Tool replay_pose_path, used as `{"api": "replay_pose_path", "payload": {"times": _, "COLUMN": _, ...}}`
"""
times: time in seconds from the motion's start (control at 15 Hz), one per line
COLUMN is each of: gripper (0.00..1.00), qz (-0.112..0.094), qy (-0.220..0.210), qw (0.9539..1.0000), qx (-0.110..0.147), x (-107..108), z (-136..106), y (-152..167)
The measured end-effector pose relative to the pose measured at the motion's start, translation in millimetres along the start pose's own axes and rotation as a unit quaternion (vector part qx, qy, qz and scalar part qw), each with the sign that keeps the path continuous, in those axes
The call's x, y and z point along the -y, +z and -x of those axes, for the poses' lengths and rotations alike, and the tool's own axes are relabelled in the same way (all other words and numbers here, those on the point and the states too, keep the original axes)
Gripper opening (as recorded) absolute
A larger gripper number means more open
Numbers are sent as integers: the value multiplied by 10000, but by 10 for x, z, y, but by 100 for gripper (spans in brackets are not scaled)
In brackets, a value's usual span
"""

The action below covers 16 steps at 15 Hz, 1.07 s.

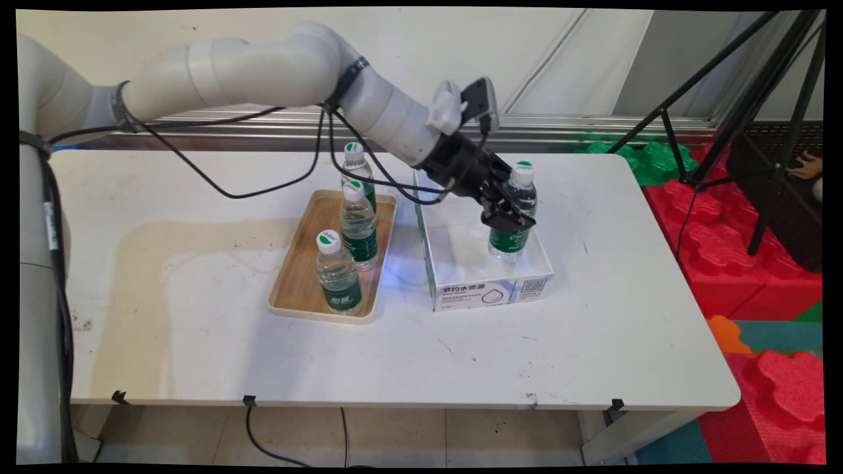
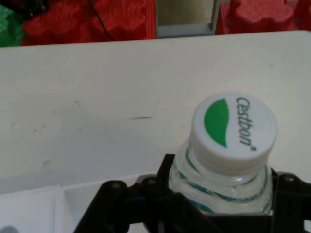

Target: Place the picked object on the tray

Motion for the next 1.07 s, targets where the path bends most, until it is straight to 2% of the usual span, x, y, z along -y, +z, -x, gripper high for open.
{"api": "replay_pose_path", "payload": {"times": 0.47, "gripper": 0, "qz": -32, "qy": -12, "qw": 9998, "qx": -204, "x": -79, "z": -48, "y": -643}}
{"api": "replay_pose_path", "payload": {"times": 1.07, "gripper": 0, "qz": 8, "qy": -12, "qw": 9992, "qx": -387, "x": -180, "z": -51, "y": -1648}}
